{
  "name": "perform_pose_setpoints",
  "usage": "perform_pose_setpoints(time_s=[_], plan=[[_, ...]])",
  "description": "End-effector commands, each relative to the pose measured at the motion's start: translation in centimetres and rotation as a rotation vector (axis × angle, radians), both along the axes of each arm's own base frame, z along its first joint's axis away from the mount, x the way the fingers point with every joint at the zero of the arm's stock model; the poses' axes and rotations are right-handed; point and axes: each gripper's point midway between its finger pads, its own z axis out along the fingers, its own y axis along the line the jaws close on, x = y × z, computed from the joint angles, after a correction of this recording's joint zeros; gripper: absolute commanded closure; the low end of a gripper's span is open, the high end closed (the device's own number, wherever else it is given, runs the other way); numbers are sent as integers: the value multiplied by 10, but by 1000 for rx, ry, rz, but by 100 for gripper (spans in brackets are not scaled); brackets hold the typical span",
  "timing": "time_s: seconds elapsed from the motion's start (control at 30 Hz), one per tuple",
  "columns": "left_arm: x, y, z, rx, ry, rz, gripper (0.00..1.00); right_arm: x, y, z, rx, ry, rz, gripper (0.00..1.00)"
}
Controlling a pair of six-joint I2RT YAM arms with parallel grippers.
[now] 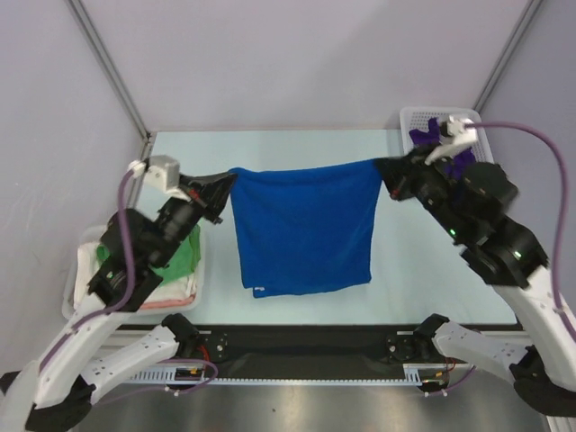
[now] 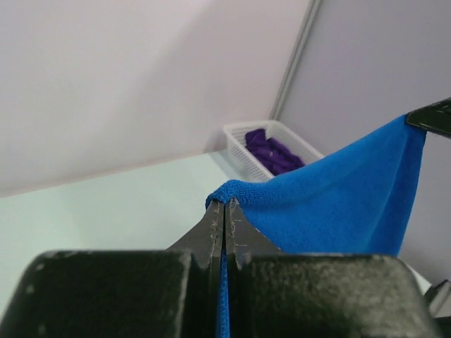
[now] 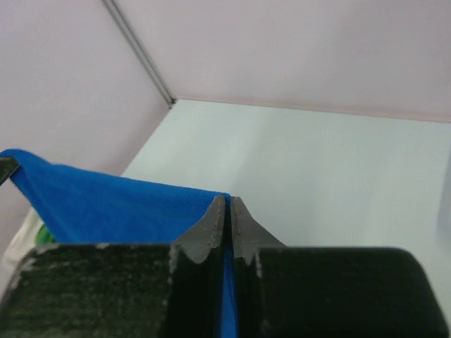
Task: Fold and stack the towels
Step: Fold the towel
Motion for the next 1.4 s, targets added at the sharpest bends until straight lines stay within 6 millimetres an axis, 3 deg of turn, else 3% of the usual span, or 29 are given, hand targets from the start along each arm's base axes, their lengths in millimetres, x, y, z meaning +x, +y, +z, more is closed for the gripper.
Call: perform_pose_setpoints(time_s=[0.0, 0.07, 0.1, 0.13, 0.2, 0.23, 0.27, 0.3, 0.33, 0.37, 0.4, 0.43, 0.47, 0.5, 0.53, 0.57, 0.67, 0.8, 0.93, 0.97, 1.0, 1.03, 1.07, 1.1, 1.17, 1.23, 1.27, 1.33, 1.37], plan=[[53, -5, -30, 52, 104, 90, 100, 62, 19, -44, -87, 98, -36, 100], [90, -12, -61, 49, 176, 90, 100, 98, 17, -62, -25, 143, 4, 100], [110, -1, -76, 23, 226, 121, 100, 122, 22, -99, -34, 223, 10, 100], [121, -6, -80, 8, 226, 87, 100, 141, 23, -103, -5, 215, 7, 100], [171, -3, -123, 4, 325, 132, 100, 177, 16, -127, 12, 260, -2, 100], [188, -7, -140, 9, 369, 124, 100, 206, 21, -154, 11, 293, -1, 100], [207, -9, -138, -8, 365, 127, 100, 224, 22, -170, 22, 324, 2, 100], [238, -8, -185, 0, 474, 152, 100, 242, 16, -184, 26, 341, -14, 100], [252, -12, -199, -7, 504, 139, 100, 274, 20, -211, 25, 370, -21, 100], [274, -15, -188, -27, 476, 134, 100, 290, 19, -221, 28, 379, -25, 100], [294, -14, -205, -19, 508, 146, 100, 305, 19, -233, 29, 392, -30, 100], [315, -17, -251, 10, 591, 153, 100, 330, 16, -224, 41, 356, -42, 100], [337, -19, -244, 5, 572, 159, 100, 349, 16, -267, 28, 420, -52, 100], [351, -16, -253, 6, 580, 171, 100, 363, 16, -277, 33, 432, -56, 100], [364, -17, -288, 22, 634, 180, 96, 374, 12, -289, 30, 454, -68, 100], [380, -19, -273, 9, 604, 170, 79, 394, 11, -301, 28, 459, -88, 94], [403, -19, -287, 14, 618, 181, 52, 414, -1, -307, 24, 473, -143, 56], [415, -4, -287, 23, 617, 259, 30, 417, -18, -304, -1, 479, -219, 36], [403, 5, -265, -11, 628, 299, 27, 395, -30, -291, -38, 532, -287, 44], [390, 8, -278, 5, 686, 316, 28, 386, -33, -291, -46, 548, -305, 48], [378, 6, -260, -13, 678, 330, 29, 368, -29, -310, -74, 603, -304, 50], [366, 9, -265, -6, 712, 354, 30, 352, -30, -293, -76, 598, -308, 51], [343, 10, -291, 19, 792, 368, 31, 339, -28, -296, -89, 616, -309, 55], [327, 9, -274, -7, 793, 393, 33, 324, -23, -300, -98, 636, -303, 66], [287, 15, -309, 30, 904, 443, 39, 283, -21, -312, -109, 693, -288, 66], [256, 9, -304, -7, 938, 450, 44, 253, -15, -323, -136, 734, -274, 69], [234, 15, -327, 23, 1008, 476, 48, 229, -18, -331, -155, 755, -276, 71], [211, 14, -326, 7, 1039, 473, 50, 204, -9, -336, -174, 772, -247, 71], [192, 19, -343, 23, 1089, 484, 50, 185, -16, -341, -197, 775, -274, 70]])
